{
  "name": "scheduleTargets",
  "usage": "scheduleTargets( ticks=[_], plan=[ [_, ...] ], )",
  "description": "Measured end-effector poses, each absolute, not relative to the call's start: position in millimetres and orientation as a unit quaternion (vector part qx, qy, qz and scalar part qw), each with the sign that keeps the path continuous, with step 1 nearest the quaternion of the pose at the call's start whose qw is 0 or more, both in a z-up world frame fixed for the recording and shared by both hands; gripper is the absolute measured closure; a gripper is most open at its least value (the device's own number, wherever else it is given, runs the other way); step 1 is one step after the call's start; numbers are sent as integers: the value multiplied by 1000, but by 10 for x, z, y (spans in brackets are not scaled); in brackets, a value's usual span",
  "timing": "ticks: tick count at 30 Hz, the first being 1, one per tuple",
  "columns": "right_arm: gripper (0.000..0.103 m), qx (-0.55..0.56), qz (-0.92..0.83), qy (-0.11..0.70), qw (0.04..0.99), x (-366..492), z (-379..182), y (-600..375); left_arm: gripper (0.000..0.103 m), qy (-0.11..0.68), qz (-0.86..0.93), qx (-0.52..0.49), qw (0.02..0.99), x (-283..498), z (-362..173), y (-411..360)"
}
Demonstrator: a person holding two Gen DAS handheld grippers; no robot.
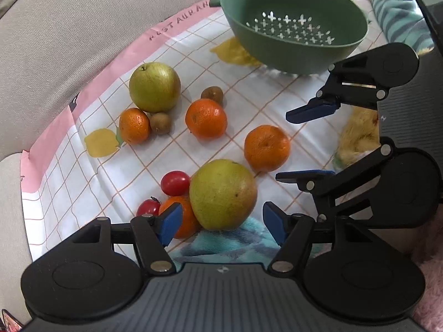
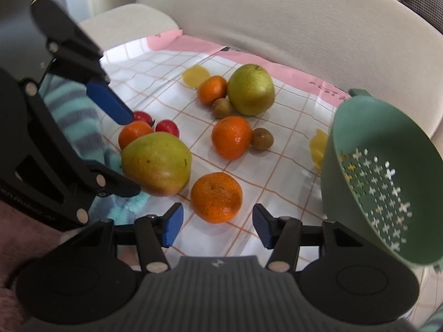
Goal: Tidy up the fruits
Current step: 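Grasp the pomelo with the left tool while the right tool grasps a mandarin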
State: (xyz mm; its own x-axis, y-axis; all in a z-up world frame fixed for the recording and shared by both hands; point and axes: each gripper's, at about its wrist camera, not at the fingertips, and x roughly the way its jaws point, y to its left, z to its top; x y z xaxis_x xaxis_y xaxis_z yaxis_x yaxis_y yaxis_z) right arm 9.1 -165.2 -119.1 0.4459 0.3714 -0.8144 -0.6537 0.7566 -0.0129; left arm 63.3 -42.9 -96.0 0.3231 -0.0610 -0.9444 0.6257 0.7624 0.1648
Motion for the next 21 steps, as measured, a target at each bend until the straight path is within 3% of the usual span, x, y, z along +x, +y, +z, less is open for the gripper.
scheduleTargets(
  ticks=[9,12,21],
  plan=[
    [51,-223,330,392,830,98,-1302,-1548,23,556,-242,223,763,805,-1069,-405],
    [56,-221,331,396,828,133,-1342,-1550,22,556,-240,220,765,833,-1104,-405],
    [57,-202,328,410,827,186,-1413,-1523,19,544,-246,209,774,871,-1156,-376]
  ],
)
